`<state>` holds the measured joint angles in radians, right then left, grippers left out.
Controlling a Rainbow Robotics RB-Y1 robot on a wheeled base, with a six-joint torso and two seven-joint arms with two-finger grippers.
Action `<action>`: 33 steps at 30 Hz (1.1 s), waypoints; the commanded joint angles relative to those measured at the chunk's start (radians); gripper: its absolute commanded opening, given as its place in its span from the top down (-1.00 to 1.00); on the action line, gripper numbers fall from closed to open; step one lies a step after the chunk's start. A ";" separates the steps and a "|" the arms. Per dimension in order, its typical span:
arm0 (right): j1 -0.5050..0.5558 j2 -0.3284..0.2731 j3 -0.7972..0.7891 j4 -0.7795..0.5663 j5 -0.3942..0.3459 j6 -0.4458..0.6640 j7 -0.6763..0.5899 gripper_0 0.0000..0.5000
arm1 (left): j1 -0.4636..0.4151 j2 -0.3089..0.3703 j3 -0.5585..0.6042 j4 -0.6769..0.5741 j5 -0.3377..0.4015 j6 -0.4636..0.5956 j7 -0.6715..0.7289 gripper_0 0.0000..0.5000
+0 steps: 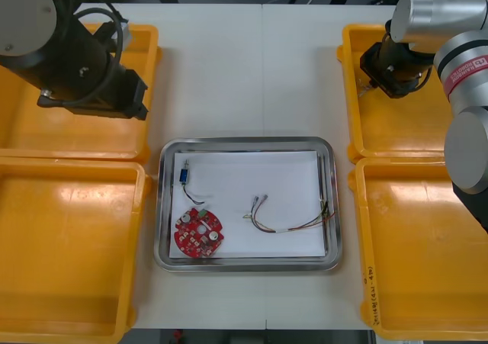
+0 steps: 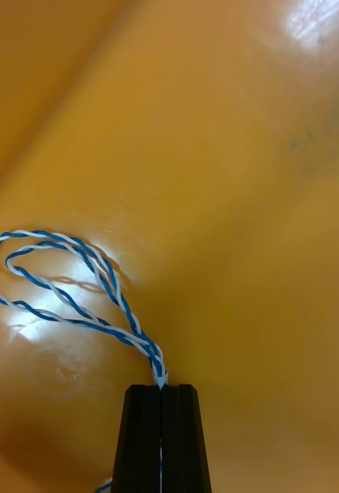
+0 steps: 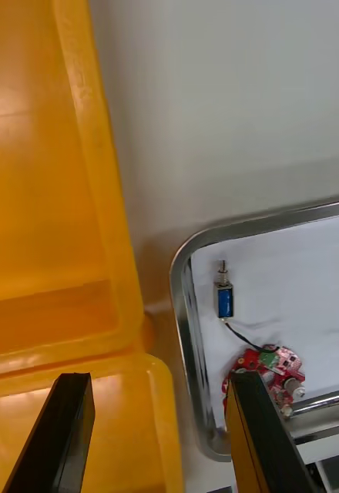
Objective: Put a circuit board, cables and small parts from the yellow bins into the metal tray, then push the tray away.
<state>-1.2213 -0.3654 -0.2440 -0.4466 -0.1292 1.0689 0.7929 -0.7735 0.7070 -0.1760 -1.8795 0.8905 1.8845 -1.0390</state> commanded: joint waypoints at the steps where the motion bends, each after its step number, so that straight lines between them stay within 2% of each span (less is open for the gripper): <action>1: -0.006 0.013 -0.003 -0.067 0.022 0.092 -0.021 1.00 | -0.062 0.028 0.072 0.063 -0.025 0.008 -0.041 -1.00; 8: -0.006 -0.003 0.006 -0.202 0.033 0.283 -0.004 1.00 | -0.076 0.037 0.151 0.181 -0.105 0.002 -0.188 -1.00; 14: -0.007 -0.029 0.012 -0.233 0.014 0.349 0.016 1.00 | -0.078 0.039 0.165 0.264 -0.180 -0.068 -0.262 -1.00; 18: -0.006 -0.049 0.019 -0.233 0.005 0.375 0.032 1.00 | -0.078 0.045 0.168 0.332 -0.209 -0.159 -0.308 -1.00; 28: -0.006 -0.093 0.035 -0.277 -0.015 0.467 0.071 1.00 | -0.078 0.043 0.168 0.523 -0.212 -0.449 -0.454 -1.00; 33: -0.006 -0.116 0.042 -0.320 -0.029 0.536 0.092 1.00 | -0.078 0.043 0.168 0.568 -0.212 -0.524 -0.509 -1.00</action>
<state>-1.2192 -0.4279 -0.2298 -0.7053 -0.1447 1.5750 0.8224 -0.8029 0.7094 -0.0363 -1.3177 0.6873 1.4002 -1.3965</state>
